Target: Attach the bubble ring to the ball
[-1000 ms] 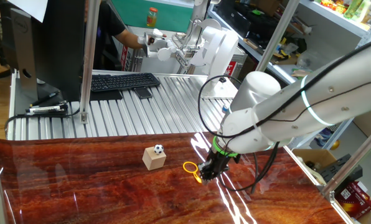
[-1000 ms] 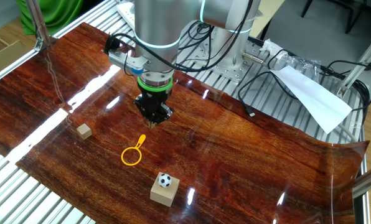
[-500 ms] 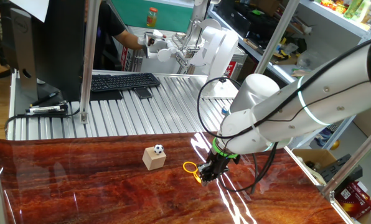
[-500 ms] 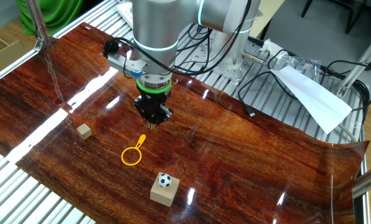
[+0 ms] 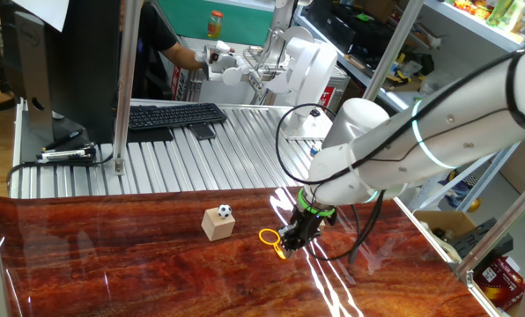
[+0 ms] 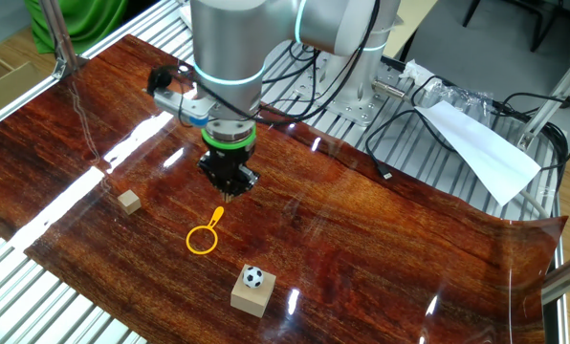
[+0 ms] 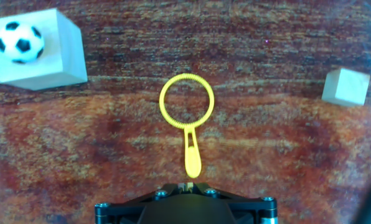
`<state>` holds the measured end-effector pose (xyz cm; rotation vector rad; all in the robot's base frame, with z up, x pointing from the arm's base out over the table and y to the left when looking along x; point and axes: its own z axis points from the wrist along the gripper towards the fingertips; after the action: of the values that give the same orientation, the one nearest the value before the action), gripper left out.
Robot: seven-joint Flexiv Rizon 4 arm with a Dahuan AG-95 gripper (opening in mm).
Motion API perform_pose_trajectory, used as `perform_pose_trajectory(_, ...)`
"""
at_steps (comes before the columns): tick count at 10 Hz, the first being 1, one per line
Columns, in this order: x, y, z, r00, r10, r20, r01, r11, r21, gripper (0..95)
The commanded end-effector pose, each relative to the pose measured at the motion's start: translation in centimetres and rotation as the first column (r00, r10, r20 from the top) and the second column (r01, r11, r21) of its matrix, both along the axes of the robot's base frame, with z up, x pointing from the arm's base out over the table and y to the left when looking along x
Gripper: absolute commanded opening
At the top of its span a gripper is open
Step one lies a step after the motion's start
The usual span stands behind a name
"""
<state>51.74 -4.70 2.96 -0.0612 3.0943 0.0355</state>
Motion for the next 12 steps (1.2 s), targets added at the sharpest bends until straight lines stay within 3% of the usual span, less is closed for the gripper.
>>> perform_pose_trajectory(1,0.2,-0.1,0.2,1.0,0.004,-0.004,-0.004,1.0,0.001,0.0)
perform_pose_trajectory(12,2.0,-0.1,0.2,1.0,0.016,-0.008,-0.016,1.0,0.002,0.0)
